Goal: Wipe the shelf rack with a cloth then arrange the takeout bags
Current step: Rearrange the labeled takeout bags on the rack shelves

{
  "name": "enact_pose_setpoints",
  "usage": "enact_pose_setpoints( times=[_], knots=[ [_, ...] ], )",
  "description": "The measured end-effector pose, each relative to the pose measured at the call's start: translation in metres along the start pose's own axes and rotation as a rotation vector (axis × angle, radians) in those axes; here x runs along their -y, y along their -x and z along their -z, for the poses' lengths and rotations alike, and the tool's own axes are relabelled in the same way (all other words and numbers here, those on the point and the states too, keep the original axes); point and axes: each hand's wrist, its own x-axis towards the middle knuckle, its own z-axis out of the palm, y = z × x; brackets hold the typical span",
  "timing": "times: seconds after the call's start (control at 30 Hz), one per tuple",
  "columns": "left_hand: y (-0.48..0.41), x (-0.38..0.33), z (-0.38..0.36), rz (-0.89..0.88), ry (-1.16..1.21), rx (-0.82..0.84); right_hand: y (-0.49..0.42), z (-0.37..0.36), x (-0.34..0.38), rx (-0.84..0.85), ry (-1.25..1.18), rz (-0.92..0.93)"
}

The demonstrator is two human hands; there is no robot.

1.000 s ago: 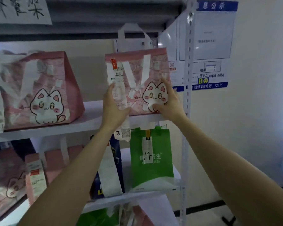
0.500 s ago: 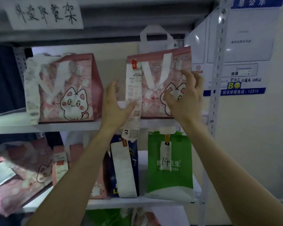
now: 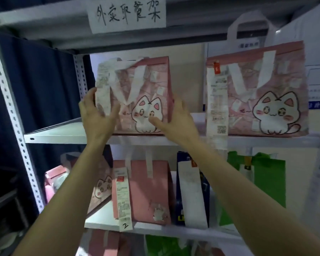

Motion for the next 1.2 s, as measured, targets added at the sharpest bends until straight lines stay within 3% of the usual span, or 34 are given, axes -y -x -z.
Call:
enact_pose_setpoints(
  times=[0.07,0.17,0.33,0.57,0.77,1.0,1.2],
  knots=[
    [-0.013,0.03,0.01,0.066,0.049,0.194,-0.006,-0.024,-0.002,0.033,-0.046,-0.066],
    [-0.027,0.068,0.021,0.003,0.061,0.446,-0.015,-0.059,0.003,0.005,-0.051,-0.12],
    [-0.069,0.129,0.068,-0.05,-0.01,0.533,-0.031,-0.131,0.037,-0.027,-0.032,-0.149],
    [-0.113,0.191,0.146,-0.014,-0.087,0.529,-0.053,-0.231,0.096,0.039,-0.024,-0.129],
    [-0.127,0.22,0.174,-0.054,-0.102,0.481,-0.059,-0.274,0.122,0.056,-0.013,-0.111],
    [-0.122,0.222,0.18,-0.115,-0.149,0.449,-0.055,-0.275,0.129,0.051,-0.011,-0.125],
    [-0.103,0.182,0.167,-0.332,-0.092,0.248,-0.041,-0.241,0.123,0.026,0.105,-0.107]
  ],
)
